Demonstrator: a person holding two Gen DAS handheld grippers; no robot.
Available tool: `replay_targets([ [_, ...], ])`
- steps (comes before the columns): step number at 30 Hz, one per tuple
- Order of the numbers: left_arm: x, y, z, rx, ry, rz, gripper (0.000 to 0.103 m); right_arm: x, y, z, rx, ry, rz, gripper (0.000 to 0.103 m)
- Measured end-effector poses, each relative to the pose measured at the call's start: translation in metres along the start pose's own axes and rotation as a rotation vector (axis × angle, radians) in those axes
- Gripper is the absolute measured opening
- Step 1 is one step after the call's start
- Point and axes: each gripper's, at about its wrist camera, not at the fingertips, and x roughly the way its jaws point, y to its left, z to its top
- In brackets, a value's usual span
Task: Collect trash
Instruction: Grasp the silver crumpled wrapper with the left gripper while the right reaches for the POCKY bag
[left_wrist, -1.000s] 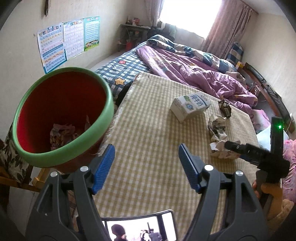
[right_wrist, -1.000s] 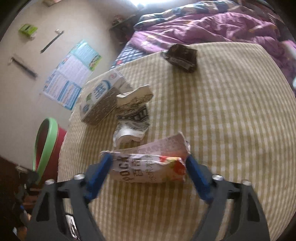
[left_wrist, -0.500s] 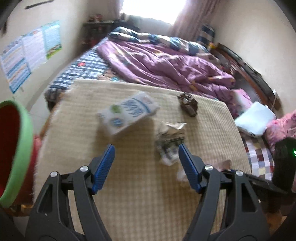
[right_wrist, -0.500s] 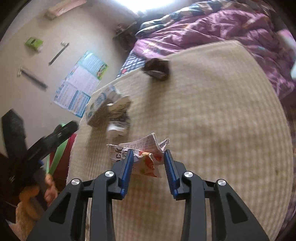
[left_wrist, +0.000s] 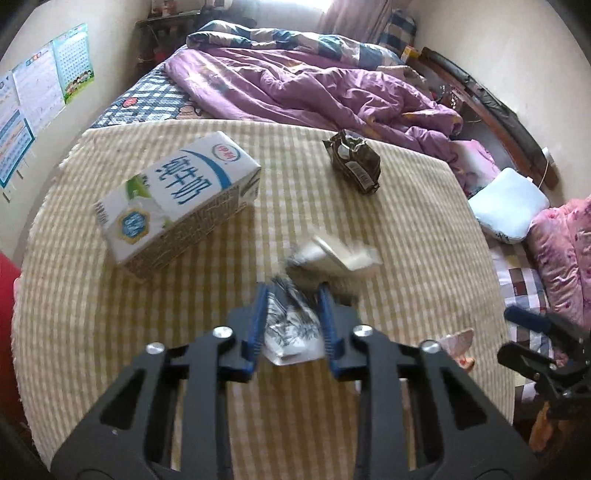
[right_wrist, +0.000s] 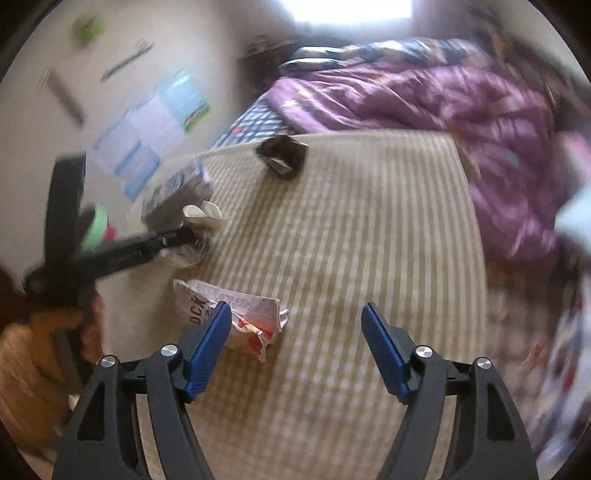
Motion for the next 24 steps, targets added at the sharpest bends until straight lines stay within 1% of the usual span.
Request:
replay_targets([
  [1,-0.009,0.000,-0.004,0.009,-0.027,0.024,0.023,0.003,0.006,0.002,-0.039,0.006,-0.004,0.076],
  [2,-0.015,0.000,-0.006,0.017,-0.044,0.039,0.016,0.007,0.013,0.004,-0.081,0.020,0.004,0.080],
  [3,-0.025,-0.001,-0.010,0.026,-0.068,0.057,0.015,0.010,0.019,0.006,-0.112,0.030,0.020,0.080],
  [6,-0.044,0.004,-0.017,0.006,-0.105,0.066,0.015,0.023,0.036,0.008,-0.182,0.060,0.057,0.080],
  [9,-0.060,0.011,-0.023,-0.025,-0.123,0.075,0.015,0.041,0.055,0.004,-0.289,0.108,0.061,0.082],
  [12,-0.066,0.017,-0.031,-0.036,-0.117,0.087,0.015,0.054,0.068,-0.001,-0.380,0.135,0.018,0.083],
  [13,-0.066,0.020,-0.033,-0.039,-0.113,0.090,0.015,0.056,0.071,-0.003,-0.393,0.136,0.009,0.083],
  [14,-0.066,0.022,-0.036,-0.042,-0.106,0.095,0.020,0.058,0.071,-0.005,-0.402,0.136,0.005,0.083],
  [15,-0.066,0.024,-0.037,-0.047,-0.101,0.098,0.033,0.060,0.071,-0.006,-0.401,0.136,0.003,0.081],
  [16,-0.065,0.028,-0.040,-0.062,-0.098,0.099,0.041,0.060,0.070,-0.007,-0.396,0.133,0.000,0.078],
  [17,-0.065,0.030,-0.042,-0.073,-0.101,0.095,0.047,0.061,0.069,-0.007,-0.389,0.130,0.000,0.067],
  [18,-0.065,0.032,-0.043,-0.085,-0.102,0.090,0.049,0.061,0.067,-0.008,-0.382,0.131,0.001,0.056],
  [19,-0.065,0.034,-0.042,-0.101,-0.097,0.080,0.050,0.061,0.065,-0.008,-0.372,0.130,0.002,0.054],
  [20,-0.064,0.035,-0.042,-0.108,-0.095,0.070,0.054,0.061,0.063,-0.007,-0.363,0.128,0.007,0.052],
  [21,-0.064,0.035,-0.041,-0.114,-0.096,0.061,0.059,0.060,0.062,-0.008,-0.356,0.126,0.012,0.046],
  [22,-0.063,0.033,-0.039,-0.119,-0.097,0.050,0.061,0.058,0.062,-0.007,-0.355,0.123,0.014,0.044],
  [24,-0.059,0.028,-0.035,-0.113,-0.092,0.032,0.064,0.049,0.063,-0.008,-0.347,0.106,0.023,0.016],
])
